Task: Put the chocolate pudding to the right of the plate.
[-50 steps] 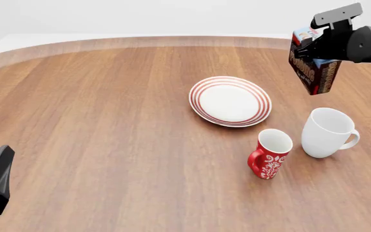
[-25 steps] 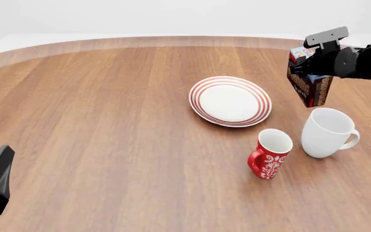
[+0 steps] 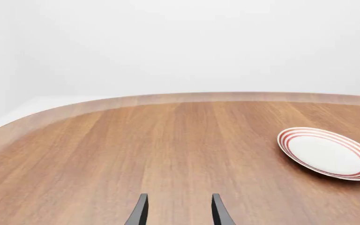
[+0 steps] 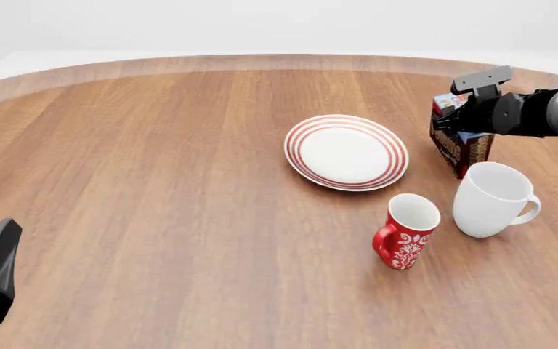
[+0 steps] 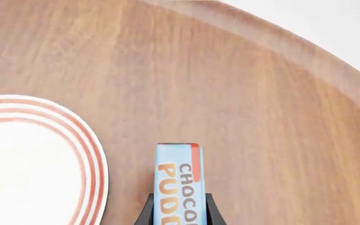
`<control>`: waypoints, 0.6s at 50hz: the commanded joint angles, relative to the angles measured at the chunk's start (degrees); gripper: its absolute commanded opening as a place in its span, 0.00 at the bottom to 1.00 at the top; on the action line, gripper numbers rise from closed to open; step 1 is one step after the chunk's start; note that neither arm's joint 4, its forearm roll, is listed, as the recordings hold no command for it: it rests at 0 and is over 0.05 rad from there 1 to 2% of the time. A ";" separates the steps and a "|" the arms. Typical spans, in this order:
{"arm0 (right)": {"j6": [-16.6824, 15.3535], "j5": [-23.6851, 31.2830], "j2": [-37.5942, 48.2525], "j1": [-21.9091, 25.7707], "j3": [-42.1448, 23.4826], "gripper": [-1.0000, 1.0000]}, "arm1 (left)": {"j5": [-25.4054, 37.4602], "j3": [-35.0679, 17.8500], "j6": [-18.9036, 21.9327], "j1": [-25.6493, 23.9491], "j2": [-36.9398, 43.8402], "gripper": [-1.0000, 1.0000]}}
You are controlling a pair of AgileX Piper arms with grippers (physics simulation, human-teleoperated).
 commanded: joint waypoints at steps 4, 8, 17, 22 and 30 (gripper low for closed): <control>0.20 -0.24 0.67 -1.13 0.53 0.00 | 0.00 0.00 0.00 0.00 0.00 1.00; 0.11 0.33 0.44 -0.75 0.54 1.00 | 0.00 0.00 0.00 0.00 0.00 1.00; 2.28 3.22 -5.01 0.72 0.01 1.00 | 0.00 0.00 0.00 0.00 0.00 1.00; 0.89 5.60 -12.82 1.70 -0.04 1.00 | 0.00 0.00 0.00 0.00 0.00 1.00; 7.42 15.12 -28.56 7.78 -4.80 1.00 | 0.00 0.00 0.00 0.00 0.00 1.00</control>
